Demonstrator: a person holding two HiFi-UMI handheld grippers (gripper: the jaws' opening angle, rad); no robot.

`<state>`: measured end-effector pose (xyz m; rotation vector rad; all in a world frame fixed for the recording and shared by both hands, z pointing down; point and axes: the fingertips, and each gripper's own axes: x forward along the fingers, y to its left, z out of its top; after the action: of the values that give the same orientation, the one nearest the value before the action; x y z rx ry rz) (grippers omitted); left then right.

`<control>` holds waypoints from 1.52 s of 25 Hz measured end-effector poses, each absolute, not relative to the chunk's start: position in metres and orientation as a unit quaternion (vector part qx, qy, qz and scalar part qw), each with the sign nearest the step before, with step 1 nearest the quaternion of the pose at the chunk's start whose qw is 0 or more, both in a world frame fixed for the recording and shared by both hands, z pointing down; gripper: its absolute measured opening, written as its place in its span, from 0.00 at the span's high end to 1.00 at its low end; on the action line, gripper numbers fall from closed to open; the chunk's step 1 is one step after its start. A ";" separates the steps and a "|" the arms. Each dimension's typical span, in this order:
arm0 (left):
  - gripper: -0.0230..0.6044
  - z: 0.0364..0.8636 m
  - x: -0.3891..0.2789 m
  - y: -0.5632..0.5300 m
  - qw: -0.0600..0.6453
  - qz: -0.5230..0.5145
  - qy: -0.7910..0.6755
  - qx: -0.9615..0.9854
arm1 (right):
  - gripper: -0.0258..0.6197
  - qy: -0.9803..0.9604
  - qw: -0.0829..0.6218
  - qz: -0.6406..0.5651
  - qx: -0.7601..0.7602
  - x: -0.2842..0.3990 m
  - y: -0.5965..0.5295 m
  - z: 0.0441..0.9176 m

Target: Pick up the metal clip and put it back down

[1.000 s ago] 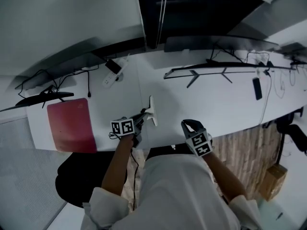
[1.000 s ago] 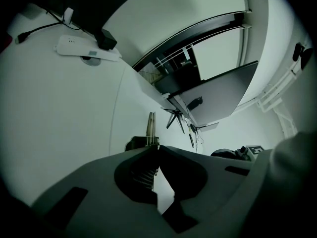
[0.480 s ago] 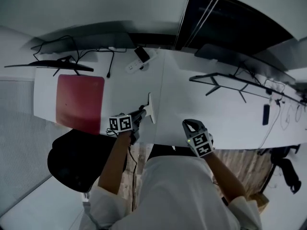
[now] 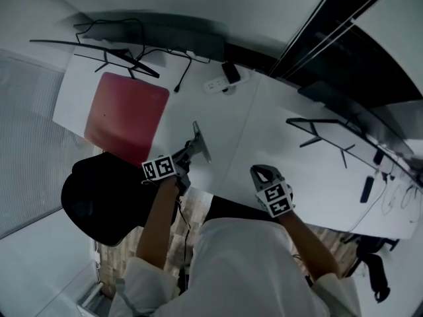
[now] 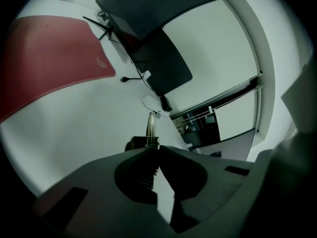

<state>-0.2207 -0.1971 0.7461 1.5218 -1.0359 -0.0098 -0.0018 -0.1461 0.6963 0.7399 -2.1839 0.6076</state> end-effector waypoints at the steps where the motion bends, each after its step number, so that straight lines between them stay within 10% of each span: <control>1: 0.90 0.747 -0.229 -0.196 0.606 -0.015 -0.459 0.649 | 0.90 -0.854 0.370 0.234 0.282 -0.007 -0.147 0.696; 38: 0.90 0.838 -0.333 -0.141 0.640 -0.203 -0.613 0.415 | 0.90 -0.860 0.407 0.223 0.213 -0.072 -0.143 0.731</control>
<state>-0.3332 -0.1406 0.8376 0.9473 -1.3985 -0.4632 -0.0723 -0.1435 0.7312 0.5360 -2.1681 0.5633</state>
